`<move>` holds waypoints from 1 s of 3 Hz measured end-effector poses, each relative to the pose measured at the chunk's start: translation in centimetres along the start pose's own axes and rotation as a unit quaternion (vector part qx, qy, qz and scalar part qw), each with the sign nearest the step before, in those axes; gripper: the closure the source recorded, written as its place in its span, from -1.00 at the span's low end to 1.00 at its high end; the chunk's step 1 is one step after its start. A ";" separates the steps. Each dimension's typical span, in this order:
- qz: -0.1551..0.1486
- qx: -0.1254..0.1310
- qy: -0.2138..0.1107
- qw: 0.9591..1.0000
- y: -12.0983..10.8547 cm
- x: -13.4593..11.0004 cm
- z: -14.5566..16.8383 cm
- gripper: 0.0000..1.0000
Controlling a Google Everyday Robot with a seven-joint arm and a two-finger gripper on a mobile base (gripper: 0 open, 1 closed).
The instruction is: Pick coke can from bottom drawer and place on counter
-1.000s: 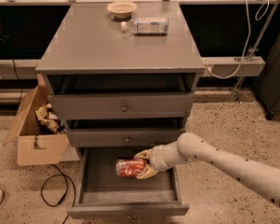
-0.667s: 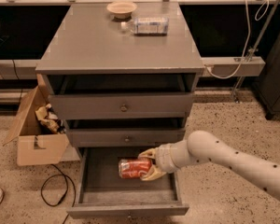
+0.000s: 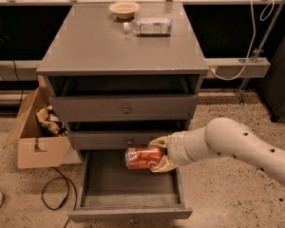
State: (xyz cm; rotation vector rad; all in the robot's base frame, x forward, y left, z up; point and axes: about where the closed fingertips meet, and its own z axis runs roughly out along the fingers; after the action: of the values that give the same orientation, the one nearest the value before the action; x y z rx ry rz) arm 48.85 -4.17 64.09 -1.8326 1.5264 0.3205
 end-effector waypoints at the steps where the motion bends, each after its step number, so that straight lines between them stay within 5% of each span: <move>1: 0.000 0.007 0.000 1.000 -0.4 -0.2 -0.8 1.00; 3: -0.010 0.101 0.018 0.995 -10.0 -4.6 -14.0 1.00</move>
Offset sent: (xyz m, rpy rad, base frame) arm 0.0255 -0.0636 0.1459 0.0728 -0.1744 -0.1480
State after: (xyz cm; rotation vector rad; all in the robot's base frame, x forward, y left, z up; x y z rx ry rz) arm 53.47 -9.51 80.52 -1.7015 1.5064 0.1197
